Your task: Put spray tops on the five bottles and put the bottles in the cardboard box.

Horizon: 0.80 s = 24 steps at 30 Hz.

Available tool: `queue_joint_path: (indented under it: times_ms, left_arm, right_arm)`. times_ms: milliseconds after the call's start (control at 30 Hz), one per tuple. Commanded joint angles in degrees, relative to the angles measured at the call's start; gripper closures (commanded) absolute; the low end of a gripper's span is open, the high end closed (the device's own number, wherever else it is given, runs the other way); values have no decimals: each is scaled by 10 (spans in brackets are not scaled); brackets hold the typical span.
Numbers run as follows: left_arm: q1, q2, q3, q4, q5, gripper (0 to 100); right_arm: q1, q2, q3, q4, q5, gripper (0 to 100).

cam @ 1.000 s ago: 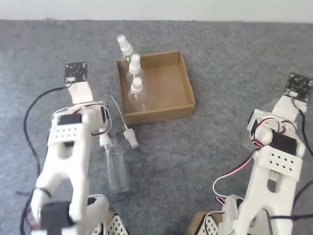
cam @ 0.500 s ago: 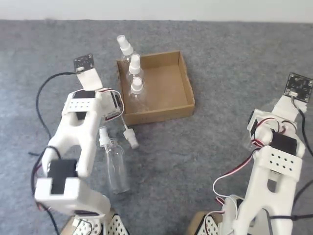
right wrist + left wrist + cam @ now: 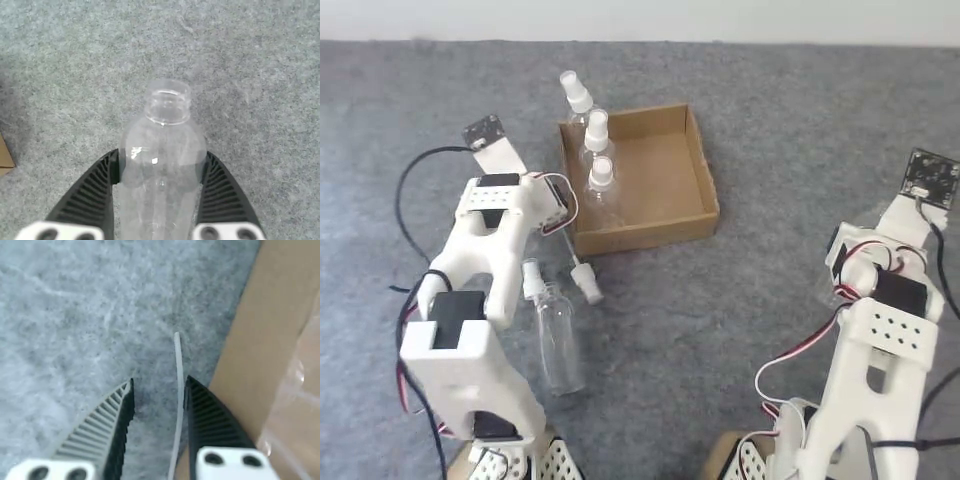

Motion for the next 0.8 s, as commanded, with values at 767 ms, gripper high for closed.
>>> queue_joint_path:
  times_ms: [767]
  left_arm:
    - [-106,-8,-102,137,31,988]
  right_arm:
    - [-4,-20,-4,-10,8,946]
